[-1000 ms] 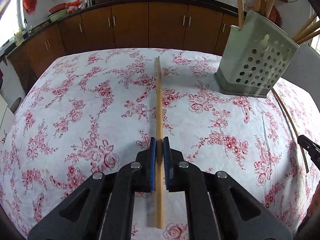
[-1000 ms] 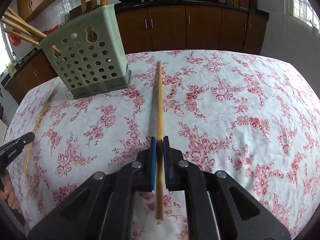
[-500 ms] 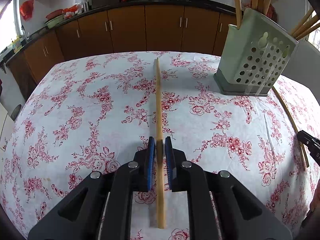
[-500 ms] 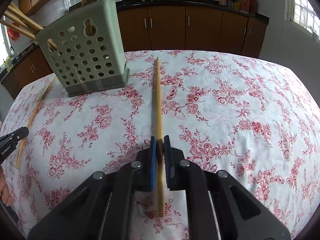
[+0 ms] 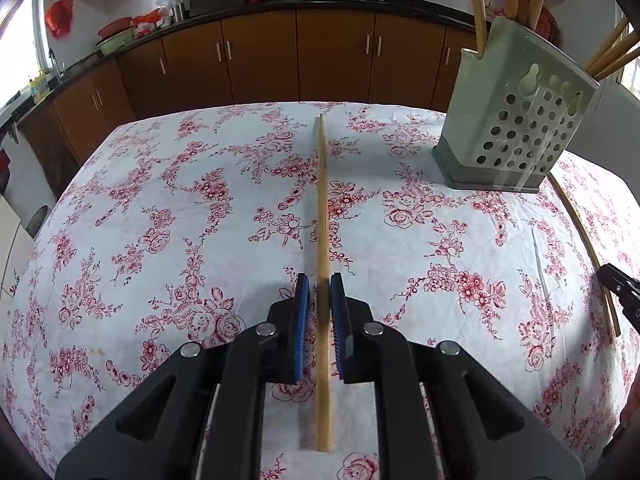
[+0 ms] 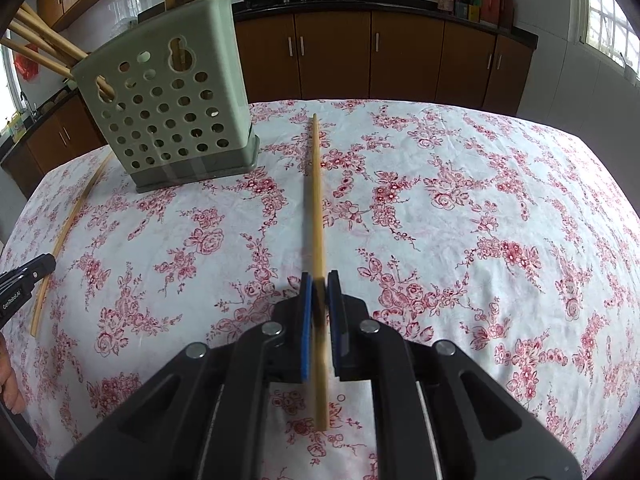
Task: Organize utensils
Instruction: 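Lift the left tool's chopstick upright over the holder while the right tool carries its own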
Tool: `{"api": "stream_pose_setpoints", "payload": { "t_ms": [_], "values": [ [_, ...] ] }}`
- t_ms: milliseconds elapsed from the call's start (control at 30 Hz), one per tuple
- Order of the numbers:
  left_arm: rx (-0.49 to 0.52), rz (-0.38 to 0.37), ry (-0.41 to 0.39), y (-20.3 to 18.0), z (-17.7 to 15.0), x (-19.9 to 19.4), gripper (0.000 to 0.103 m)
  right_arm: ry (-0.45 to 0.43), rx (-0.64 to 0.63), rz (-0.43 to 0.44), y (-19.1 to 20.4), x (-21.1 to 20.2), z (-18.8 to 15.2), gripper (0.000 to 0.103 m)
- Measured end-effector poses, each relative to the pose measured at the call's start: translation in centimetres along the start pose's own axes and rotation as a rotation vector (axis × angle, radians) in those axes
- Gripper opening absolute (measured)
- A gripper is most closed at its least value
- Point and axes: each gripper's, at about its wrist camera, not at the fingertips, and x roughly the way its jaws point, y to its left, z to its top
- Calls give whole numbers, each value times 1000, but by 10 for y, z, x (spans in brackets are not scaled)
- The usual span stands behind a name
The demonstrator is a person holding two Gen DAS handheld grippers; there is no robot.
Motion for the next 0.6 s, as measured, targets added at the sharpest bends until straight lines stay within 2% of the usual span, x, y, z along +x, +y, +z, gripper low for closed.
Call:
{"api": "stream_pose_setpoints", "payload": {
  "t_ms": [600],
  "values": [
    [-4,22,0,-2,-8,-6,12,7,3,5,2,-11,-8,10]
  ]
}}
